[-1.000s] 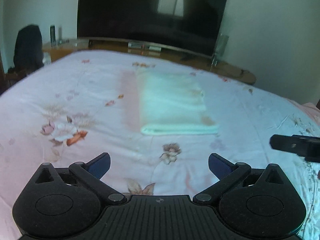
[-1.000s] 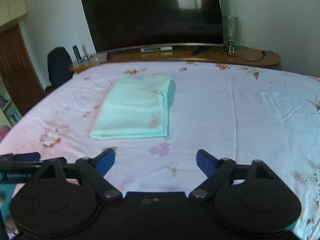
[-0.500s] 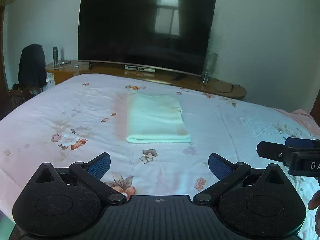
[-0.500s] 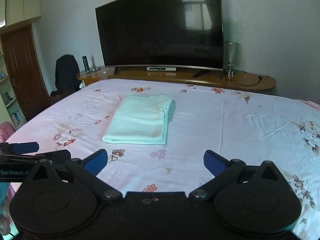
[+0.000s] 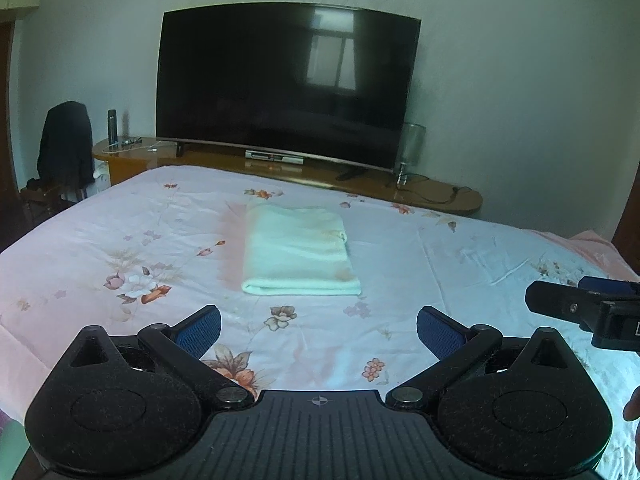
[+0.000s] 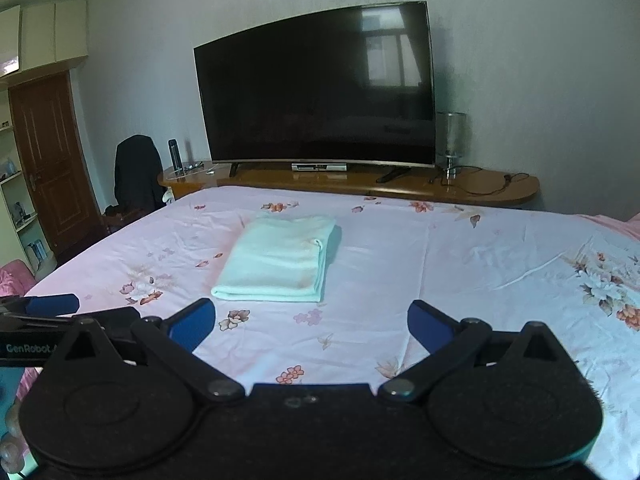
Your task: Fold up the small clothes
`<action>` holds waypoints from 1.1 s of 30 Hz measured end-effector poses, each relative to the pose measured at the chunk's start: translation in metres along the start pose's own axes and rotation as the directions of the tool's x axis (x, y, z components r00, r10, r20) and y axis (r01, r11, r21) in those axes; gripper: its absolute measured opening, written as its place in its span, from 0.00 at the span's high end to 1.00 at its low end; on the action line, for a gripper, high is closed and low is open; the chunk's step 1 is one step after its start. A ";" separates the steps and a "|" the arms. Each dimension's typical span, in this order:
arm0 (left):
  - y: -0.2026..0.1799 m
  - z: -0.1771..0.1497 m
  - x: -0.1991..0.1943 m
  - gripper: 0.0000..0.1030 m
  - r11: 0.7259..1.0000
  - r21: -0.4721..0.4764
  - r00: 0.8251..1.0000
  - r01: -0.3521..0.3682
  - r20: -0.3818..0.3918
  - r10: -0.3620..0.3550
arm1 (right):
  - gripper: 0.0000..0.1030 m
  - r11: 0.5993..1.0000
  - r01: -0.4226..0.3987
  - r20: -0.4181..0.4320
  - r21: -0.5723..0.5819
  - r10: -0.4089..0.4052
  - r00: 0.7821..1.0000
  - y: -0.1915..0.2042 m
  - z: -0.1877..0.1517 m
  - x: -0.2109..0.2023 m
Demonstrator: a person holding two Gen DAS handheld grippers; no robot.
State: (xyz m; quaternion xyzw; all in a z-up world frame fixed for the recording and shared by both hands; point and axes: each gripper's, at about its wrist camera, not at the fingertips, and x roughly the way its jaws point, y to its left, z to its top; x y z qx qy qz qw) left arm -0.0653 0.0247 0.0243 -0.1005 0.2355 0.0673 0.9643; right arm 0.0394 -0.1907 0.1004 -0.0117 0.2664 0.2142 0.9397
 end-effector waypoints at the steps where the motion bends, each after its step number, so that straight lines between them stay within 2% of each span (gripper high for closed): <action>1: -0.002 0.000 -0.001 0.00 1.000 0.001 1.000 0.001 0.002 -0.001 | 0.01 1.000 0.001 0.001 0.000 -0.001 1.000 0.000 0.000 -0.001; 13: -0.005 0.002 -0.007 0.00 1.000 0.012 1.000 0.003 0.017 -0.003 | 0.01 1.000 0.000 0.053 0.007 -0.001 0.999 0.008 0.002 -0.012; 33: -0.002 0.009 -0.003 0.00 1.000 0.015 1.000 -0.005 0.029 0.004 | 0.01 1.000 -0.002 0.052 0.000 0.002 0.999 0.012 0.004 -0.007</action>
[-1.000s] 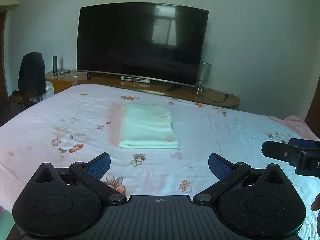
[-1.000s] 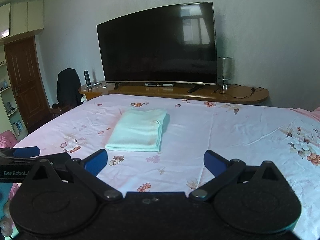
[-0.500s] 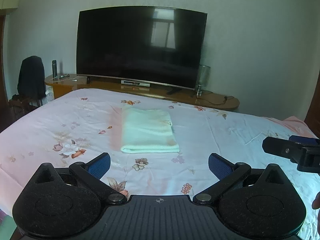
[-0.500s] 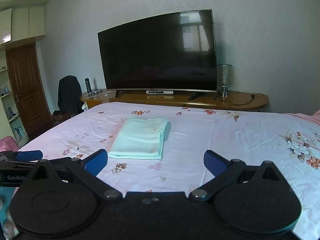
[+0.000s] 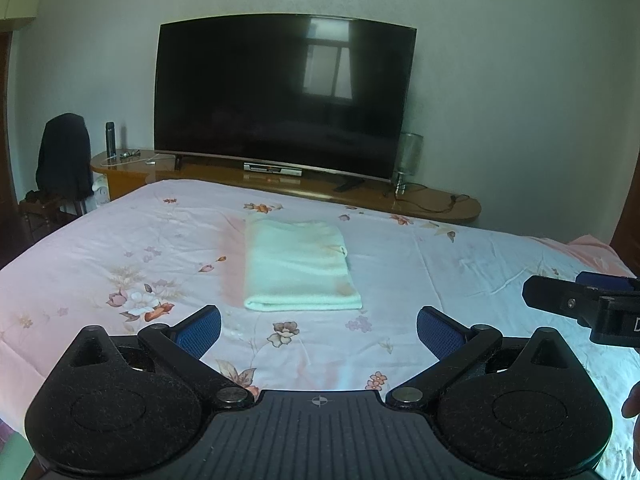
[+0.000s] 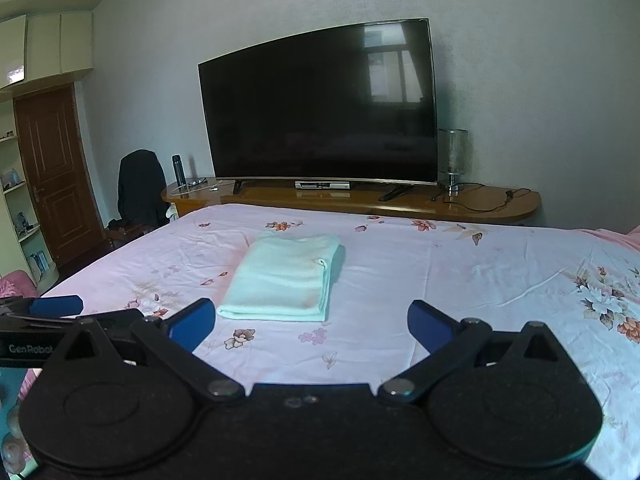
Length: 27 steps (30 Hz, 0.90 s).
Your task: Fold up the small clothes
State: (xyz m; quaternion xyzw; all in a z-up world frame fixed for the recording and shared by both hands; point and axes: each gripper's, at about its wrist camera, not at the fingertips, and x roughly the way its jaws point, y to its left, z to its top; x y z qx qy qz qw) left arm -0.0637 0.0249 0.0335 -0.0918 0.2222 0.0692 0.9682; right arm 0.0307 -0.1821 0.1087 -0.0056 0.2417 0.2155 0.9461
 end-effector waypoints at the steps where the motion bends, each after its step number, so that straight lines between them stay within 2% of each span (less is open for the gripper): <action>1: 0.000 0.000 0.000 0.00 1.000 0.000 1.000 -0.001 0.001 0.001 | 0.00 1.000 -0.002 0.001 0.000 0.002 1.000 0.000 0.000 0.000; 27: 0.003 0.001 -0.003 0.00 1.000 -0.004 1.000 -0.020 0.009 0.020 | 0.01 1.000 -0.015 -0.003 -0.008 0.015 1.000 -0.002 0.002 0.006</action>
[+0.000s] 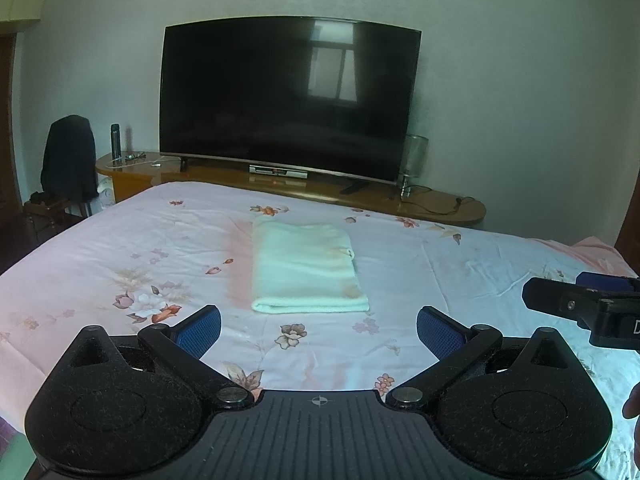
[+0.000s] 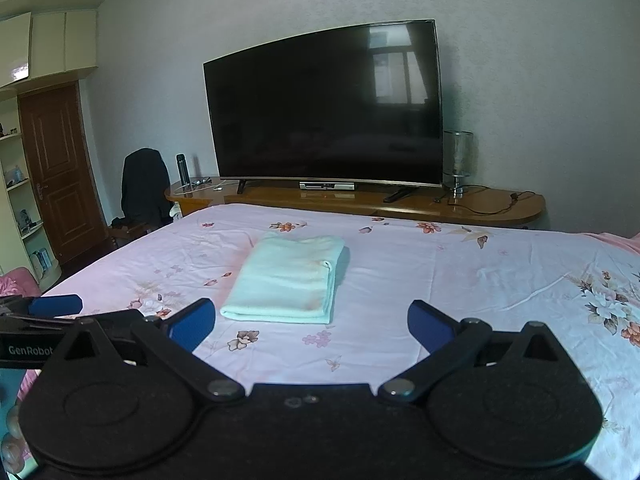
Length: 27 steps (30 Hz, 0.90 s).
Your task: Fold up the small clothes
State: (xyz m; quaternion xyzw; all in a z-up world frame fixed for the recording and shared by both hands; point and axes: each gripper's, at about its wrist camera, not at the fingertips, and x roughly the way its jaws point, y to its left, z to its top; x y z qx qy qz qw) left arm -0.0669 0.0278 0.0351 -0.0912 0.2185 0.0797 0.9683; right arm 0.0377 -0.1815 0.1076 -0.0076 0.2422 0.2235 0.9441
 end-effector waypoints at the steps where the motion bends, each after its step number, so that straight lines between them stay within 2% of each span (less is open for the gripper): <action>1: -0.001 0.000 -0.001 0.00 1.000 0.000 1.000 -0.001 0.002 0.001 | 0.01 1.000 -0.002 0.000 -0.001 0.002 1.000 -0.001 0.000 0.000; 27: -0.003 -0.001 -0.001 0.00 1.000 0.003 1.000 -0.006 0.007 0.006 | 0.01 1.000 -0.007 -0.001 -0.006 0.007 1.000 -0.003 -0.001 0.001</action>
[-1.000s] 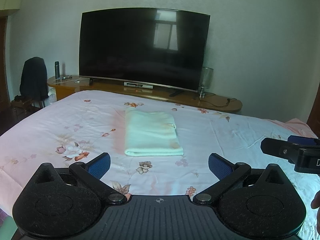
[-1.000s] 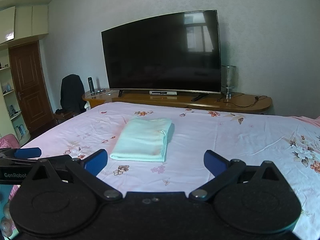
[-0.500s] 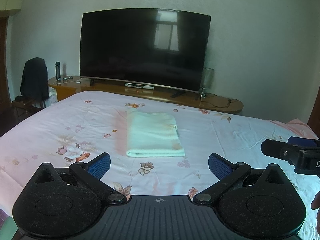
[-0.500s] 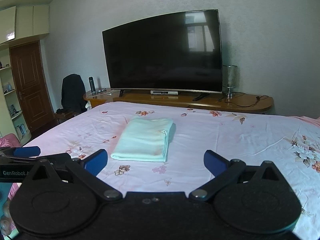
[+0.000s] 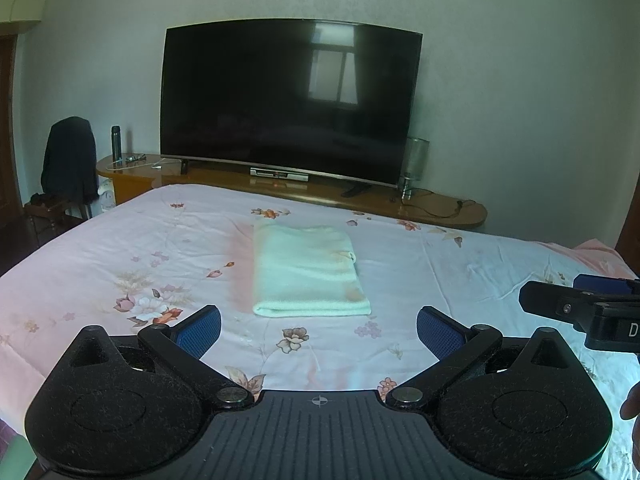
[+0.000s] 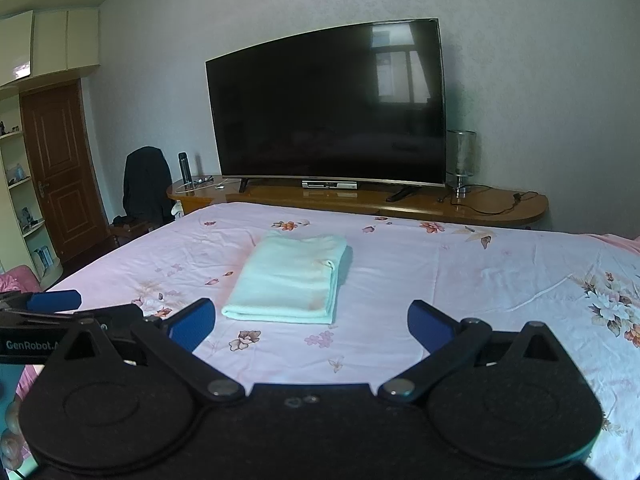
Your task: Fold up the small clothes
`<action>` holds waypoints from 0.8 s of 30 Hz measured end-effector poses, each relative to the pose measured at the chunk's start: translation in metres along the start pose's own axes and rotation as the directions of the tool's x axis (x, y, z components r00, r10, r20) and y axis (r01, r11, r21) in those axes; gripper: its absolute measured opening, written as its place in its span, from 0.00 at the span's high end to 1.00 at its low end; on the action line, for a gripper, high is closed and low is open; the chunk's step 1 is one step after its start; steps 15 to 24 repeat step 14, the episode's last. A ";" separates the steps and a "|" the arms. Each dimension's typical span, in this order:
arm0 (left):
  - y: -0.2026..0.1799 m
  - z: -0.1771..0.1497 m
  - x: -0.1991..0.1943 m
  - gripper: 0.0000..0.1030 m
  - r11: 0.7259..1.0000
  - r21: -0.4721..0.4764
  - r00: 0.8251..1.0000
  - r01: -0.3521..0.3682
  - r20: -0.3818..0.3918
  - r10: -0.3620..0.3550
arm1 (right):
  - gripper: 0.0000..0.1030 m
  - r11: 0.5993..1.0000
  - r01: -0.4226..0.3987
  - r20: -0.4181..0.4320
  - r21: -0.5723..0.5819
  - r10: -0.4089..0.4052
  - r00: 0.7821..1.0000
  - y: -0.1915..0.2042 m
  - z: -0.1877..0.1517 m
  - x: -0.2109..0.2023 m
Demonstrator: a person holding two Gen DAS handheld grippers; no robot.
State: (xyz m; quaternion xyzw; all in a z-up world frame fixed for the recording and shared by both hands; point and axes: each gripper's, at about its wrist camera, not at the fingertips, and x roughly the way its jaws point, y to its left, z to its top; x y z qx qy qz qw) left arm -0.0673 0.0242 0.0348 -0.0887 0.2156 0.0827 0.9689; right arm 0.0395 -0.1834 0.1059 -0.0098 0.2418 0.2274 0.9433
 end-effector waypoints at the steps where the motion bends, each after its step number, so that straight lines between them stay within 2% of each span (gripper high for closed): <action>1: 0.000 0.000 0.000 0.00 1.000 0.002 1.000 -0.001 0.000 0.001 | 0.01 1.000 -0.001 -0.001 0.000 0.001 1.000 0.000 0.000 0.000; 8: -0.001 0.000 -0.003 0.00 0.999 0.034 0.999 -0.009 0.031 0.008 | 0.01 1.000 -0.002 -0.006 -0.016 0.001 1.000 -0.003 -0.002 0.002; 24: -0.002 0.000 -0.004 0.00 1.000 0.015 0.999 -0.018 0.029 0.018 | 0.01 1.000 -0.009 -0.011 -0.023 0.009 1.000 -0.009 -0.003 0.003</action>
